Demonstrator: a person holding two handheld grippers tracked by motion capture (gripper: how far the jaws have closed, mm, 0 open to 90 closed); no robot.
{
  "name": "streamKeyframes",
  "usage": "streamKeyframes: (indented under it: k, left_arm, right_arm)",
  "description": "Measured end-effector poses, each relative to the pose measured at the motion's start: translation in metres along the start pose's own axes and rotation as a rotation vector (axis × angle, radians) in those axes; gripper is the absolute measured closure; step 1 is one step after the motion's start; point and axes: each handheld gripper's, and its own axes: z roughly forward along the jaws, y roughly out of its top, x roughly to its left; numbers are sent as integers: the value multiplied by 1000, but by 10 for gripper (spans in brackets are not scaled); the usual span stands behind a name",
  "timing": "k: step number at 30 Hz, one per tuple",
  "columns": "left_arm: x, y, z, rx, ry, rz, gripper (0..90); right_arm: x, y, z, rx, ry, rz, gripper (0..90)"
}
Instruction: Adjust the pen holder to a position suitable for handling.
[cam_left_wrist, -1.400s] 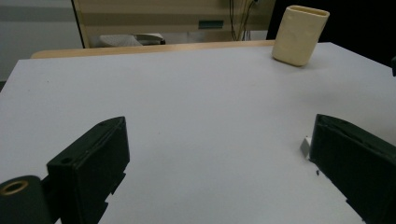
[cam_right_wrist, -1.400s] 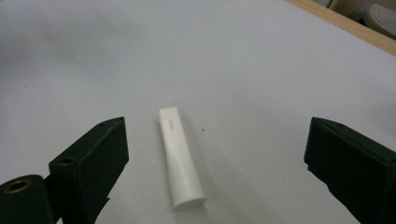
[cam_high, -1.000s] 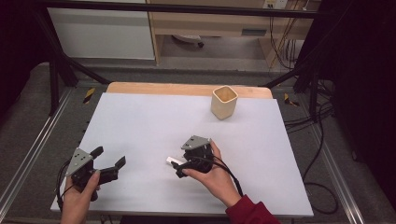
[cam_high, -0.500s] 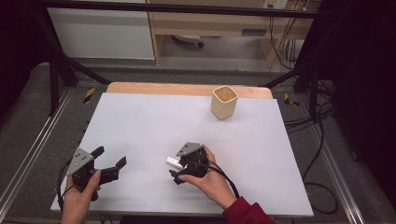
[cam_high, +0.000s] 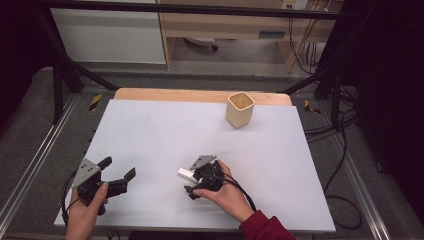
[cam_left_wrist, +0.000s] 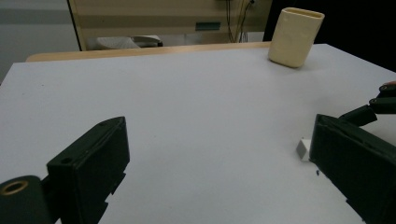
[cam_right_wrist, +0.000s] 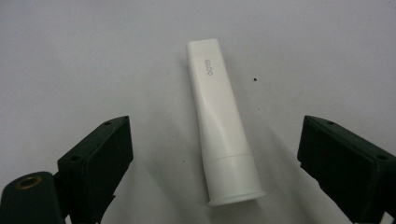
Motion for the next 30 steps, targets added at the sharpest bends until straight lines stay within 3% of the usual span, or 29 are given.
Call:
streamKeyframes:
  k: [6,11,15,22,30]
  left_arm:
    - [0,0,0,1,-1,0,49]
    - [0,0,0,1,-1,0,49]
    - [0,0,0,1,-2,0,49]
    - [0,0,1,3,-4,2,49]
    - [0,0,1,4,-3,1,49]
  right_arm:
    - [-1,-2,1,0,21,6,162]
    - [-1,-4,3,3,24,-15,264]
    - [-3,-4,2,-12,14,-11,356]
    - [-8,-6,0,-24,35,-10,501]
    - [-7,-7,1,-20,45,-28,585]
